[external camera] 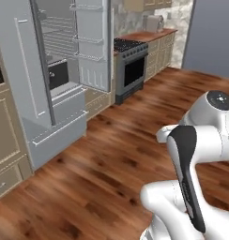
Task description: Gather the corn and mushroom from the fridge and place them on a tray on the dining counter. Then gather the chicken drumstick and fish from the fridge and place them on the other tray.
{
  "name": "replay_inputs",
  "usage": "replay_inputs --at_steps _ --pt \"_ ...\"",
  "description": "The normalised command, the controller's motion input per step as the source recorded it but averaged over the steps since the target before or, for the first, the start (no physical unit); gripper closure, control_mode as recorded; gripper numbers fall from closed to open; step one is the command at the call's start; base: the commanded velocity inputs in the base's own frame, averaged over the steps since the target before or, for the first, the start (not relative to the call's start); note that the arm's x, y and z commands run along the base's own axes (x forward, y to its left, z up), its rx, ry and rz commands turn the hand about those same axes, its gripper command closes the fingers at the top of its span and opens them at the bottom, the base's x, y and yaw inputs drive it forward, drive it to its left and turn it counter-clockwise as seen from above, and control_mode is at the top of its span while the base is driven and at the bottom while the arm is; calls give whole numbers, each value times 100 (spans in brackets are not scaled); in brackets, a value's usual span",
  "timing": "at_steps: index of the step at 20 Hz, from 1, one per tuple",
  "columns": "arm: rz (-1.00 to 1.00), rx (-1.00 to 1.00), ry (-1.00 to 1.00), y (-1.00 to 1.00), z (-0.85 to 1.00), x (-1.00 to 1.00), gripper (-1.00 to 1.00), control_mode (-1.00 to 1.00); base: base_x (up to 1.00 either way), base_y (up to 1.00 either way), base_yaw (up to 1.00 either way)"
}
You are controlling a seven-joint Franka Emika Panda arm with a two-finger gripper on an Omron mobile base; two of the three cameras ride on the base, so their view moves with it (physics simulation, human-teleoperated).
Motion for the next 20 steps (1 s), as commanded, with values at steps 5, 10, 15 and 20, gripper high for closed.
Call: replay_inputs --at_steps 5,10,15,20 --pt "0 0 0 0 0 0 -100 100 100 -27 15" --pt "0 0 0 0 0 0 -100 100 100 -18 35" --pt "0 0 0 0 0 0 -100 100 100 -4 60" --pt "0 0 0 0 0 0 -100 100 90 -37 69"
